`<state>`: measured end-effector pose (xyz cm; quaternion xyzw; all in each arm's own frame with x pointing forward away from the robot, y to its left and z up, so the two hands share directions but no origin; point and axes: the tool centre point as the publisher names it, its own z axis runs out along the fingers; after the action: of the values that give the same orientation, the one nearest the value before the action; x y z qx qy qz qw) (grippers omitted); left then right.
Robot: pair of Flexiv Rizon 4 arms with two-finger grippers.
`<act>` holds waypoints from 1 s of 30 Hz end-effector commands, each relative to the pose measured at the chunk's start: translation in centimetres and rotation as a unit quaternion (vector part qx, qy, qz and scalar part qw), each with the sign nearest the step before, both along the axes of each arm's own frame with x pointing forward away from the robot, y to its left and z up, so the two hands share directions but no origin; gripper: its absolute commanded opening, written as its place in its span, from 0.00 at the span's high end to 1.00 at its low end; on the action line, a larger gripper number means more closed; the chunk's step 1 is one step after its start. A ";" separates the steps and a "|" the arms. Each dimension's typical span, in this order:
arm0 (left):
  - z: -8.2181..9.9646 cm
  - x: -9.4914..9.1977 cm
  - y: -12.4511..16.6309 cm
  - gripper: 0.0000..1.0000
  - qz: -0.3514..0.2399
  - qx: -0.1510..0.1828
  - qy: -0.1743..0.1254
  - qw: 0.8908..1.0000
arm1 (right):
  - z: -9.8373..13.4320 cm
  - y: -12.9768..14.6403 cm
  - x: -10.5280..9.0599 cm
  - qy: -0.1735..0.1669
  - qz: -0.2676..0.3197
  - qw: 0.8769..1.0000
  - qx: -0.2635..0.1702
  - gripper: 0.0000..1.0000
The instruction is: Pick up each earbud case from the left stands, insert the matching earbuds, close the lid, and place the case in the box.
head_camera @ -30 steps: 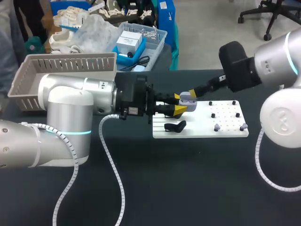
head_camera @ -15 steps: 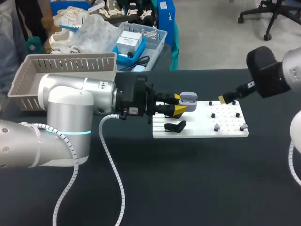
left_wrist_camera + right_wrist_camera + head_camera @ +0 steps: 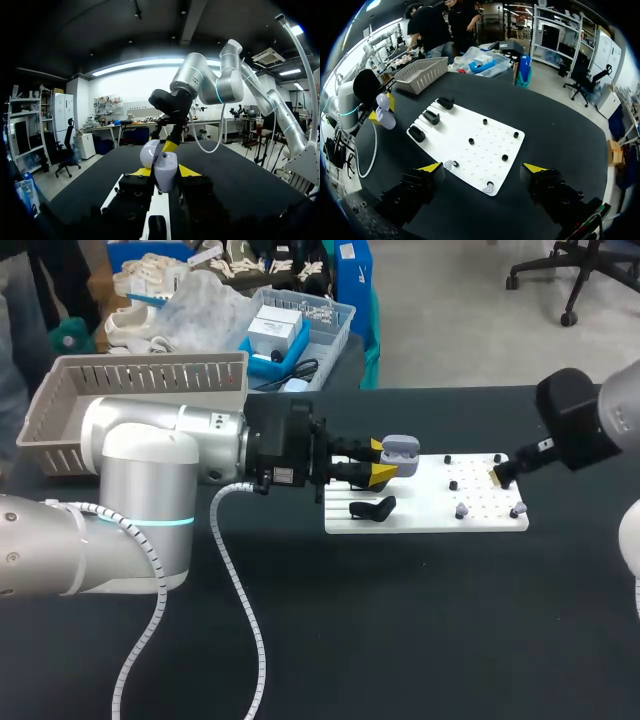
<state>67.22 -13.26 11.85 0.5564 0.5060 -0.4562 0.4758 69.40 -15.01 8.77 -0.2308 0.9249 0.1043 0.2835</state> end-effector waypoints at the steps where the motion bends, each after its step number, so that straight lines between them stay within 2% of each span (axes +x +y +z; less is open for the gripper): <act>1: 0.0 0.0 0.0 1.00 0.001 0.000 0.000 1.000 | -0.8 -0.8 0.2 -0.048 -0.079 0.992 -0.088 0.00; 5: 0.0 0.0 0.0 1.00 0.001 0.000 0.000 1.000 | -1.0 -1.9 0.1 -0.049 -0.088 0.991 -0.091 0.00; 10: 0.0 0.0 0.0 1.00 0.001 0.000 0.000 1.000 | -1.4 -2.5 -0.2 -0.048 -0.080 0.989 -0.118 0.00; 20: 0.0 0.0 0.0 1.00 0.001 0.000 0.000 1.000 | -2.5 -1.4 -1.2 -0.035 -0.031 0.988 -0.149 0.01; 24: 0.0 0.0 0.0 1.00 0.001 0.000 0.000 1.000 | -3.2 -1.7 -1.5 -0.030 -0.031 0.987 -0.158 0.07; 27: 0.0 0.0 0.0 1.00 0.001 0.000 0.000 1.000 | -3.7 -1.9 -1.8 -0.028 -0.034 0.986 -0.164 0.19; 30: 0.0 0.0 0.0 1.00 0.001 0.000 0.000 1.000 | -4.3 -1.8 -2.2 -0.024 -0.037 0.985 -0.168 0.20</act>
<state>67.22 -13.26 11.85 0.5564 0.5060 -0.4562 0.4758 67.57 -17.19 5.04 -0.2727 0.9324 0.0351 0.2344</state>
